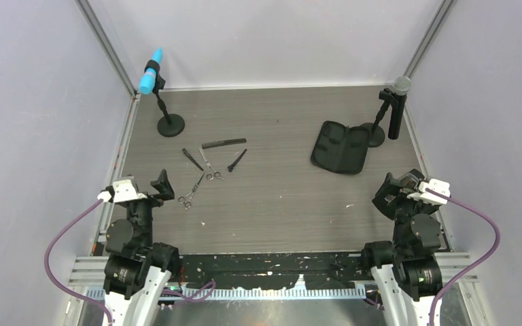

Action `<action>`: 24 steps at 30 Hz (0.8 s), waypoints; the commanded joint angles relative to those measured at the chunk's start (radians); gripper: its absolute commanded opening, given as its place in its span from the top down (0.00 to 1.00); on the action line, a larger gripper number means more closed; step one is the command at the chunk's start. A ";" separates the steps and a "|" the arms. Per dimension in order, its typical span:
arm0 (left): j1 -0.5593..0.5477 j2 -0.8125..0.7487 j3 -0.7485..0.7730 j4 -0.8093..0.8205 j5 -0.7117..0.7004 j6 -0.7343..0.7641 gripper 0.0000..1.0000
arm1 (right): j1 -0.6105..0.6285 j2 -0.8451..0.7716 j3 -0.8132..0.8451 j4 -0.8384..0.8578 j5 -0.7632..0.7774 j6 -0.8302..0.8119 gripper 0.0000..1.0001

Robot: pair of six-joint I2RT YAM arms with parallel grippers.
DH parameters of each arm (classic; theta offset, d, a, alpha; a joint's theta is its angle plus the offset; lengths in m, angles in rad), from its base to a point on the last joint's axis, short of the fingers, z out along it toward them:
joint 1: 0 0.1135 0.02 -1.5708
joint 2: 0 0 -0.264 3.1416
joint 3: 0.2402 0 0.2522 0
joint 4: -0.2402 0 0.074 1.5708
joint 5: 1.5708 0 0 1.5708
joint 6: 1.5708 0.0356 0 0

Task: Sort the hair-cutting tools
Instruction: Move the hairdressing tool bag to the center of the board.

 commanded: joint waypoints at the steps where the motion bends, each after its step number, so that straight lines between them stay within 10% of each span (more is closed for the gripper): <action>1: 0.007 -0.211 0.032 -0.004 0.002 -0.019 0.00 | 0.007 -0.146 0.051 0.015 -0.032 0.028 0.05; 24: 0.007 -0.010 0.147 -0.314 0.086 -0.248 0.00 | 0.007 0.838 0.502 -0.146 -0.450 0.193 0.05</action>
